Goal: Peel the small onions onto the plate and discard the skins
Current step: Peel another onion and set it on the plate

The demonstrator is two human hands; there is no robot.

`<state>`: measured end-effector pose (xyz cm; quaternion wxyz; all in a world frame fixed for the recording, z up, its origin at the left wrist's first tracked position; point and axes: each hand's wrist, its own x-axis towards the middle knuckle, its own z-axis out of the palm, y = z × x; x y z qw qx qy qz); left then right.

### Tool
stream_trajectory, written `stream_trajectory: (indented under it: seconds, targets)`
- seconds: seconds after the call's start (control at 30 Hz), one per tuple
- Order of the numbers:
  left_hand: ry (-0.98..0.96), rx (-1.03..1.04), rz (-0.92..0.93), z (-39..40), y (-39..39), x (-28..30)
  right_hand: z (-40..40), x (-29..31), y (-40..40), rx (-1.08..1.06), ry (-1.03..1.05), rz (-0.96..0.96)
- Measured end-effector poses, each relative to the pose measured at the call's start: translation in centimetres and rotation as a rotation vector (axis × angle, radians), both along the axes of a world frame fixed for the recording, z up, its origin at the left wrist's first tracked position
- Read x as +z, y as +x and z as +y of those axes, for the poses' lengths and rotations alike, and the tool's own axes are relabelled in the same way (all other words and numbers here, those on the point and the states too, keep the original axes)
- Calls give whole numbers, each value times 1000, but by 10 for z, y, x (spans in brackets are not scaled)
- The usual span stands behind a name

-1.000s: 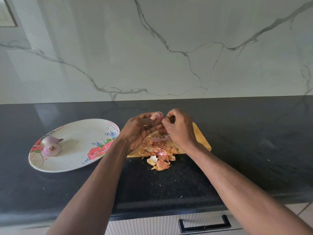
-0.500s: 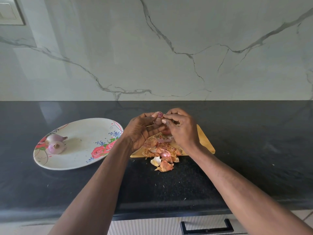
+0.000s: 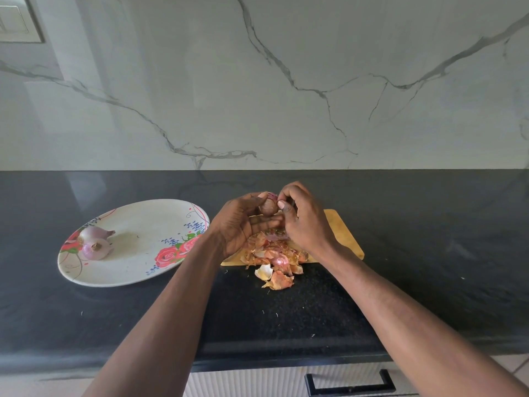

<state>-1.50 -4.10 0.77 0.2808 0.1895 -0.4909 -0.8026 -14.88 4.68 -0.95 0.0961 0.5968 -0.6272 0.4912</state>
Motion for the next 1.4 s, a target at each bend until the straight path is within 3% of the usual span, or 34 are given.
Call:
stream_trajectory:
  seconds: [0.77, 1.17, 1.4]
  targets:
    - [92, 114, 101, -4, 0, 3, 5, 1, 1, -22, 24, -34]
    - [-52, 76, -66, 0, 1, 3, 5, 6, 4, -3, 8, -137]
    - [-85, 86, -100, 2, 3, 4, 5, 5, 4, -6, -11, -91]
